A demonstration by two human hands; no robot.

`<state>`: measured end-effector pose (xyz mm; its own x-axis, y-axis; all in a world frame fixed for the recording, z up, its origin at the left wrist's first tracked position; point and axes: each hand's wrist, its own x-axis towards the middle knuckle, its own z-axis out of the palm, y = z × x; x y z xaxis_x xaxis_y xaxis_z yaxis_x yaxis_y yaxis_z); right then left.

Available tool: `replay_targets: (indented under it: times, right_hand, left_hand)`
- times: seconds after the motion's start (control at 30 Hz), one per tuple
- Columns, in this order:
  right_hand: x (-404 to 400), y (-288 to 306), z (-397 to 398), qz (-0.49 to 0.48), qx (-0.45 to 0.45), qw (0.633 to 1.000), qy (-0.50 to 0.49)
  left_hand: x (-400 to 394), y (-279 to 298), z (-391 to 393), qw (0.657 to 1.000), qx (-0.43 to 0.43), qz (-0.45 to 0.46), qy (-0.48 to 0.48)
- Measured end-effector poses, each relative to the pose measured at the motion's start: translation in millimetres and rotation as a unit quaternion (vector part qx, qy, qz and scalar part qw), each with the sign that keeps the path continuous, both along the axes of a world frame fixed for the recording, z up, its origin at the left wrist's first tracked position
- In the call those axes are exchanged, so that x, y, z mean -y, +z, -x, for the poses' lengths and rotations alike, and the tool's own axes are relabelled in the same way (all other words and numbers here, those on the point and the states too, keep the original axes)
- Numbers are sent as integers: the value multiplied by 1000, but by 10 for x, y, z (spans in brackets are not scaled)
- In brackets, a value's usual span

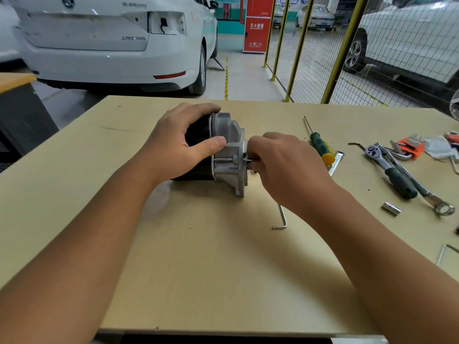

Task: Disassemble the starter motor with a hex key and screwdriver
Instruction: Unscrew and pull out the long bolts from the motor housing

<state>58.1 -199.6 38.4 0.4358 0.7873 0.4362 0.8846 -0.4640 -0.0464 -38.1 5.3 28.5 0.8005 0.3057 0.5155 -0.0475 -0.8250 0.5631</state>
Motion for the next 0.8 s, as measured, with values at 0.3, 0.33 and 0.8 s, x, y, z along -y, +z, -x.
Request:
replay_targets:
  times: [0.3, 0.33, 0.8]
  right_hand:
    - [-2, -6, -42, 2, -56, 998, 20]
    - [-11, 0, -43, 7, -55, 998, 21]
    - [10, -16, -27, -18, -73, 997, 29]
  left_hand:
    - [-3, 2, 2, 1000, -5, 2, 0]
    - [-2, 5, 3, 1000, -6, 1, 0]
    - [-43, -18, -5, 1000, -5, -13, -5]
